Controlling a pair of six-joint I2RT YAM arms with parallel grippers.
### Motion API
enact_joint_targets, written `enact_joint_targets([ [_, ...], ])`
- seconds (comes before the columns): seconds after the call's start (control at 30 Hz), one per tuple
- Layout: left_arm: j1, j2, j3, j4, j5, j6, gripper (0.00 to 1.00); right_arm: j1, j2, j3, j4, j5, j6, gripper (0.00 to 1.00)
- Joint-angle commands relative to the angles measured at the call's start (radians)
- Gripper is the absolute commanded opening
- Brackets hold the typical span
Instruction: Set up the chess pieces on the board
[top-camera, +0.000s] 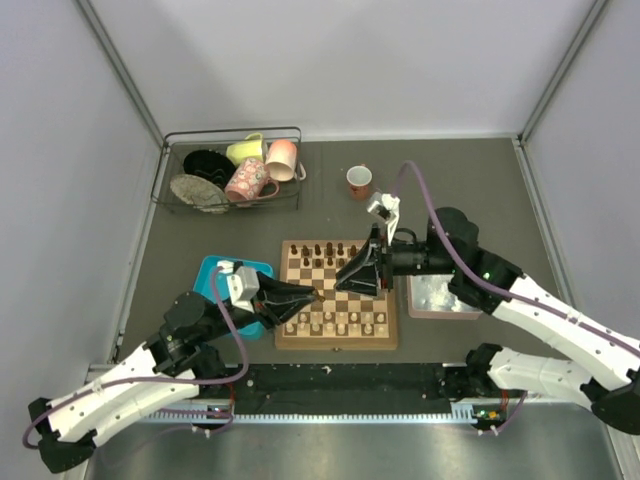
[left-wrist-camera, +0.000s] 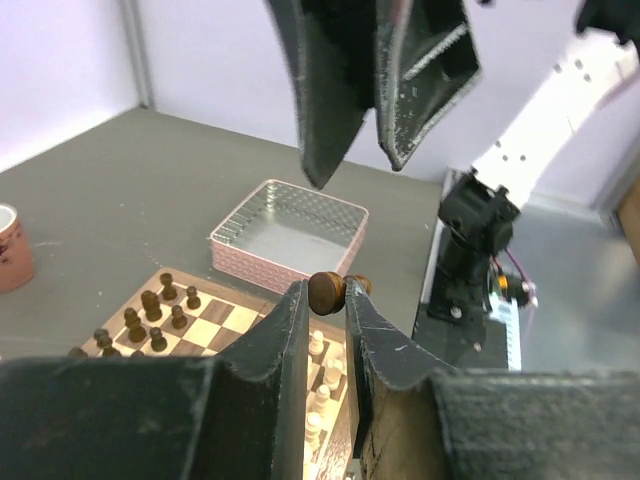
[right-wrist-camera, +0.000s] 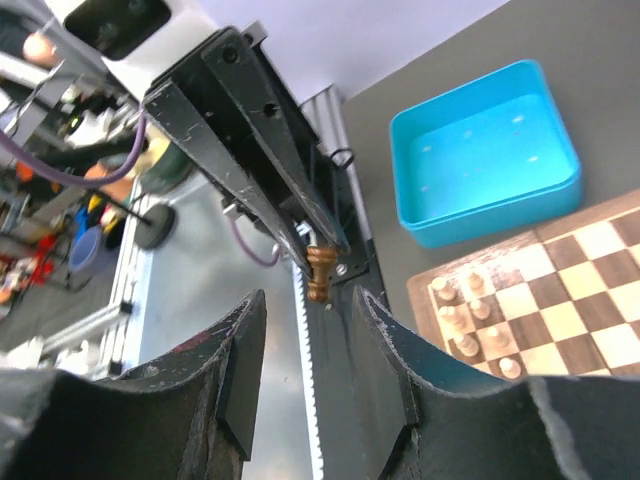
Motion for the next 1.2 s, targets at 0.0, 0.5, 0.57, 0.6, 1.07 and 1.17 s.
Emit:
enact_joint_targets([
  [0.0,-0.006,-0.060,-0.034,0.134,-0.252,-0.188,0.17,-0.002,-0.069,-0.044,0.086,0.251,0.064,0.40],
  [0.5,-0.006,-0.069,-0.081,0.215,-0.439,-0.447,0.18,0.074,0.010,-0.149,0.460,0.402,0.443,0.40],
  [0.57,-0.006,-0.065,-0.081,0.216,-0.440,-0.444,0.18,0.080,0.036,-0.141,0.480,0.391,0.465,0.39],
  [0.6,-0.006,-0.063,-0.081,0.219,-0.442,-0.444,0.18,0.085,0.046,-0.137,0.480,0.391,0.476,0.40],
  [1.07,-0.006,-0.063,-0.084,0.216,-0.448,-0.437,0.18,0.120,0.106,-0.109,0.486,0.382,0.490,0.35],
  [1.17,-0.006,-0.062,-0.086,0.215,-0.446,-0.438,0.18,0.120,0.109,-0.111,0.489,0.382,0.493,0.35],
])
